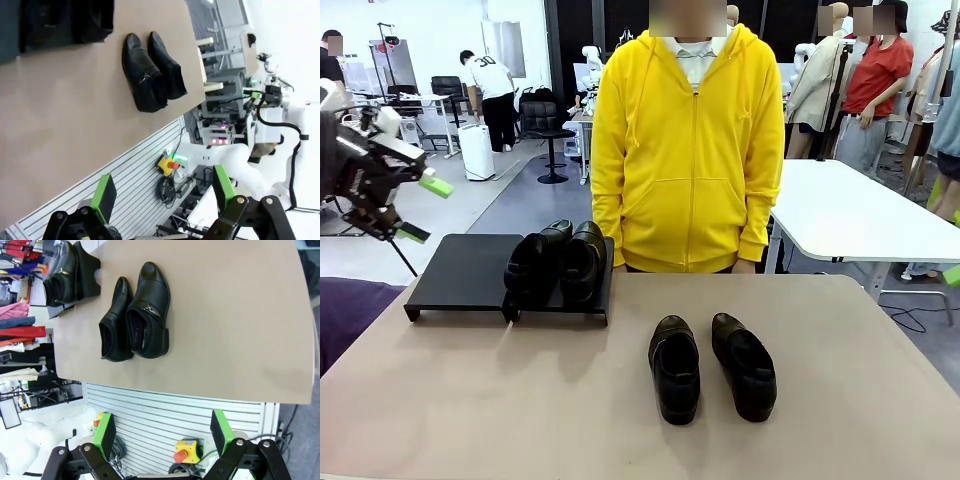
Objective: Organize the shoes by placing them on the stand.
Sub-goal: Place the Shoe from the middle of the table onto the Shoes Stand.
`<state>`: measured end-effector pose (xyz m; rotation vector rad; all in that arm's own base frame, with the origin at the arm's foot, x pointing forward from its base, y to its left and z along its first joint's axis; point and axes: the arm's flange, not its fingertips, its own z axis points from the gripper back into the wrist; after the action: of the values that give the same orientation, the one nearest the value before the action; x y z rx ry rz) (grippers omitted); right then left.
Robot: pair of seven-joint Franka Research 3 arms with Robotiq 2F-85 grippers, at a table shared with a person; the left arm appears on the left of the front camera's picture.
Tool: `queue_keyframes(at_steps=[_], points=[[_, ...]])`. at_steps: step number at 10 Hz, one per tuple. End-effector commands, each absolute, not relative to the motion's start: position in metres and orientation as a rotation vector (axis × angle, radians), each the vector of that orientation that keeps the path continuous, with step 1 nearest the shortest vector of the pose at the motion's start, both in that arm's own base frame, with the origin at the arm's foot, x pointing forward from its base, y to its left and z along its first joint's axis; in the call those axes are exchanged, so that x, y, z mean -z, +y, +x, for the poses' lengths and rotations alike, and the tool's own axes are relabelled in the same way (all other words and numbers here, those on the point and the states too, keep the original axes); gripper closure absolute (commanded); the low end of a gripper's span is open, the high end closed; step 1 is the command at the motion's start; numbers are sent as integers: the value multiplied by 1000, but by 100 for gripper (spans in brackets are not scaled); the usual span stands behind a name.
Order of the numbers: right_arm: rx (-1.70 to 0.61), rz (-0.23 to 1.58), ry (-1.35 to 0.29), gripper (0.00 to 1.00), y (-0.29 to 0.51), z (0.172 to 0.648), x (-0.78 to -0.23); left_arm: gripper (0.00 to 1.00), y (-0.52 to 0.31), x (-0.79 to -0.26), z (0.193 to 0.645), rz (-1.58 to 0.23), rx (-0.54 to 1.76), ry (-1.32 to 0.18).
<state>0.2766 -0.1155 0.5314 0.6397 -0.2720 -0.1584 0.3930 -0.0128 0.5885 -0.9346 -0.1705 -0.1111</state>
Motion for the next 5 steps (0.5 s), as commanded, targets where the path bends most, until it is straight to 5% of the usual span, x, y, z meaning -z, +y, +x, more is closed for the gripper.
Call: queue_keyframes(at_steps=[1,5], points=[[148,653,-277,0,-116,278,-535,0,-4,-591,397,-927,109,-156],[148,653,-277,0,-116,278,-535,0,-4,-591,397,-927,109,-156]])
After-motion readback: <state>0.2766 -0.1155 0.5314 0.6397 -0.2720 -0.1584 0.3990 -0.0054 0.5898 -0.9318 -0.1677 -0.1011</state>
